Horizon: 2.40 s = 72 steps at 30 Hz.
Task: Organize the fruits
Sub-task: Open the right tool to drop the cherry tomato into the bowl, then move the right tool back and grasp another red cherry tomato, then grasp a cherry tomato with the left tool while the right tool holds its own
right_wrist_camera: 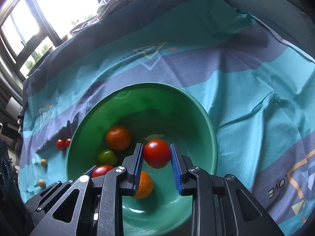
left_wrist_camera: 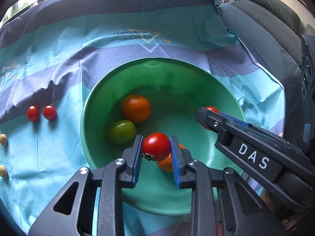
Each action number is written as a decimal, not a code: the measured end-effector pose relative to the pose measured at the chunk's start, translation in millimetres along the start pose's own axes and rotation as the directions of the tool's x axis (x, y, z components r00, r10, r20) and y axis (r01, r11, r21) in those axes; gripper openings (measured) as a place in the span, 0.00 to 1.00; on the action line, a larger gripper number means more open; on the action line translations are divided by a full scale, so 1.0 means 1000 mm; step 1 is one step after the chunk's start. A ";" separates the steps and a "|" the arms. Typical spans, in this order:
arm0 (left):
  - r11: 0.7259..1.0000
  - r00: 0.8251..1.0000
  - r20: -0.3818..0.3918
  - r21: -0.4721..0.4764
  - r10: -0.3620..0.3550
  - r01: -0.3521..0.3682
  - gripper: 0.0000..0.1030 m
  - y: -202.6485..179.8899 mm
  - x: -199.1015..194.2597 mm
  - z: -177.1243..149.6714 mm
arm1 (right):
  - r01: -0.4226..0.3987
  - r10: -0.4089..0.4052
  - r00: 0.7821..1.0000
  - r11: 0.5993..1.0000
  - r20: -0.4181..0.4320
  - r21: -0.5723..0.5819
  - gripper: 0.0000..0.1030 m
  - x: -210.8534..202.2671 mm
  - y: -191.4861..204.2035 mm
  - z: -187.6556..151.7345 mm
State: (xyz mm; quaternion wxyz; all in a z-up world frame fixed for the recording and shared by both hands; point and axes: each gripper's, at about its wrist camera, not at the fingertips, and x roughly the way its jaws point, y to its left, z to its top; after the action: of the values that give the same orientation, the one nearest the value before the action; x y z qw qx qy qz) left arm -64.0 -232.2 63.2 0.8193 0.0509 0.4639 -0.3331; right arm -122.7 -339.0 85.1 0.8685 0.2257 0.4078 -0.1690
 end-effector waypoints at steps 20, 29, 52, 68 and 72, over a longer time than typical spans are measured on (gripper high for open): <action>0.999 0.993 0.107 -0.003 -0.050 0.051 0.58 0.014 -0.052 -0.006 | -0.083 0.080 0.994 0.996 0.076 0.041 0.42 -0.019 -0.004 0.003; 0.988 0.978 0.204 -0.150 0.051 -0.021 0.65 0.103 -0.122 -0.025 | -0.102 0.111 0.984 0.992 0.139 -0.074 0.48 -0.040 0.043 0.000; 0.881 0.961 0.115 -0.438 0.253 -0.179 0.65 0.280 -0.137 -0.072 | -0.130 0.093 0.985 0.953 -0.144 -0.275 0.47 0.054 0.215 -0.013; 0.890 0.963 0.100 -0.415 0.250 -0.188 0.65 0.280 -0.132 -0.072 | 0.047 -0.117 0.972 0.946 -0.202 -0.322 0.30 0.141 0.233 -0.005; 0.891 0.962 0.098 -0.410 0.256 -0.196 0.65 0.278 -0.132 -0.072 | 0.044 -0.115 0.976 0.936 -0.185 -0.349 0.28 0.140 0.234 -0.009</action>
State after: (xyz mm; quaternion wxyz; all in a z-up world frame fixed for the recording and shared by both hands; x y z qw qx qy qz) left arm 2.9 76.8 64.3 0.8780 -0.0875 0.4501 -0.1372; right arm 68.4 -152.4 29.7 0.8409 0.0704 0.5259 -0.1068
